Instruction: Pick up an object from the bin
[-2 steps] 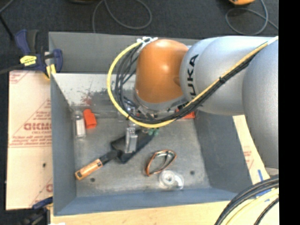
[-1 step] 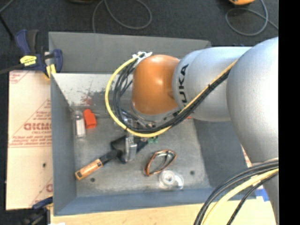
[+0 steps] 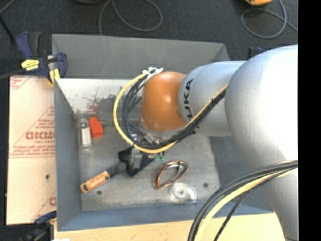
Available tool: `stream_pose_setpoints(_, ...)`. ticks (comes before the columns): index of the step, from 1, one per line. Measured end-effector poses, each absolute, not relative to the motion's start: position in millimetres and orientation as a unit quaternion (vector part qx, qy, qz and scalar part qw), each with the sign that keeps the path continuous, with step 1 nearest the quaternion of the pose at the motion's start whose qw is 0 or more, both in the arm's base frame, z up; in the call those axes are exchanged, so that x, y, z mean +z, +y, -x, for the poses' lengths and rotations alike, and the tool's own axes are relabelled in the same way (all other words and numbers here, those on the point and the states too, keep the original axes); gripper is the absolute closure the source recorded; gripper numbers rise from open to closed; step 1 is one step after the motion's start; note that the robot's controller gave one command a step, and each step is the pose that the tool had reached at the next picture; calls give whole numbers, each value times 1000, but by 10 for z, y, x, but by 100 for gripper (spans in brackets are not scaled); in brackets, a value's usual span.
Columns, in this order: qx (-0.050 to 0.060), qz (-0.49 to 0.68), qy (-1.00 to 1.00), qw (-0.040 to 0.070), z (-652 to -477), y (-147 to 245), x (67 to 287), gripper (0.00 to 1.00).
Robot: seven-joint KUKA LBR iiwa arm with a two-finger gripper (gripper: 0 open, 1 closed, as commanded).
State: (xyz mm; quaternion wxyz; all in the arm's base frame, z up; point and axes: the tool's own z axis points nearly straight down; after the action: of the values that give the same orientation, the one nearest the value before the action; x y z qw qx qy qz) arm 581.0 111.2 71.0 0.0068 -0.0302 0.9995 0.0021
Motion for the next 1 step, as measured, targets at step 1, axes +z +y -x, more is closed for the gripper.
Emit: stream_pose_setpoints(1, 2, 30, 1000, 7, -5810, 1111, 710, 100)
